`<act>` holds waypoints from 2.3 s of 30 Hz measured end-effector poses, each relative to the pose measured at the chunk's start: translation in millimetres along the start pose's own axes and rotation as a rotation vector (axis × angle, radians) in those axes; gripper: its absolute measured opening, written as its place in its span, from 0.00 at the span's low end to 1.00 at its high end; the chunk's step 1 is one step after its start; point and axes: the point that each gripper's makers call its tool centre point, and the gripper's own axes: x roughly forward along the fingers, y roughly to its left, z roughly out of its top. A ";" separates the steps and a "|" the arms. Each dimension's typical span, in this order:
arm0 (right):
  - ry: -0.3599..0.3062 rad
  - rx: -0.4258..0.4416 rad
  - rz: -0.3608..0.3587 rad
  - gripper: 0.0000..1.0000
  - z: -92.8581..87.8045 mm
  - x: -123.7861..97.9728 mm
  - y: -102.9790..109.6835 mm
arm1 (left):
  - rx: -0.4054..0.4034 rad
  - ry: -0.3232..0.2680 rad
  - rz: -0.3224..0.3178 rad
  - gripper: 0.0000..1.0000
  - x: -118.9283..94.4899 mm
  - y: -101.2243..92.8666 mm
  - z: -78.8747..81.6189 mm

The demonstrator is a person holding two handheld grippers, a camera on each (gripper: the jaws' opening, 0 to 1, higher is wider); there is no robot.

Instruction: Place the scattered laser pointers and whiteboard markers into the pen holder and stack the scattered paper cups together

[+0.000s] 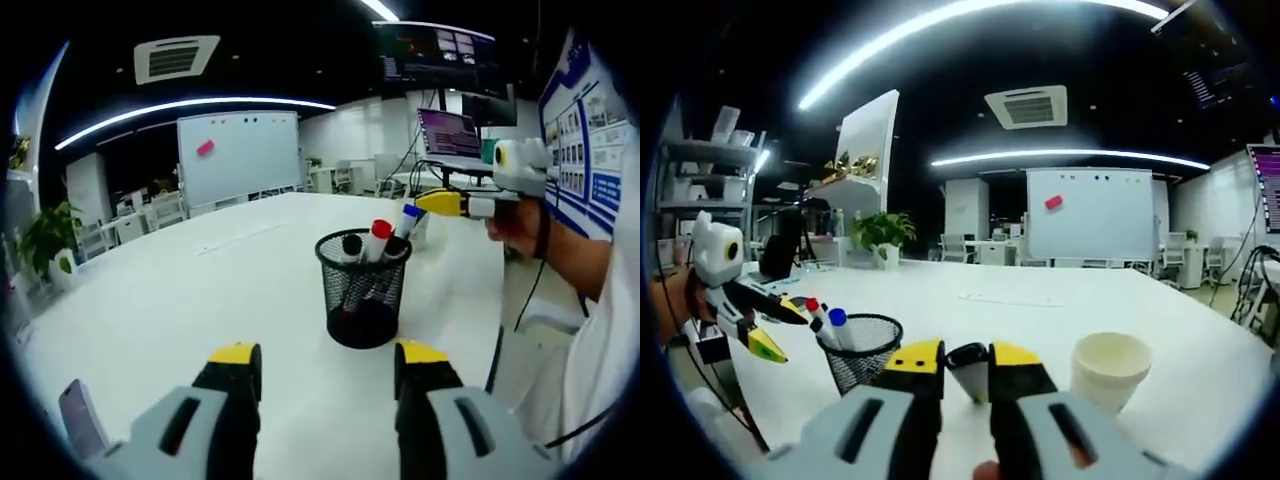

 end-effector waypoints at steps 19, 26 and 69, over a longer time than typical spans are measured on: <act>-0.038 0.035 -0.011 0.17 10.7 -0.9 -2.1 | -0.011 -0.022 -0.002 0.54 -0.4 -1.2 3.6; -0.044 0.056 -0.008 0.17 13.3 0.2 -3.4 | -0.001 -0.024 0.003 0.54 -0.3 -0.6 6.2; -0.073 0.085 0.036 0.16 29.9 0.1 11.8 | 0.009 -0.027 0.008 0.53 -3.5 3.0 7.1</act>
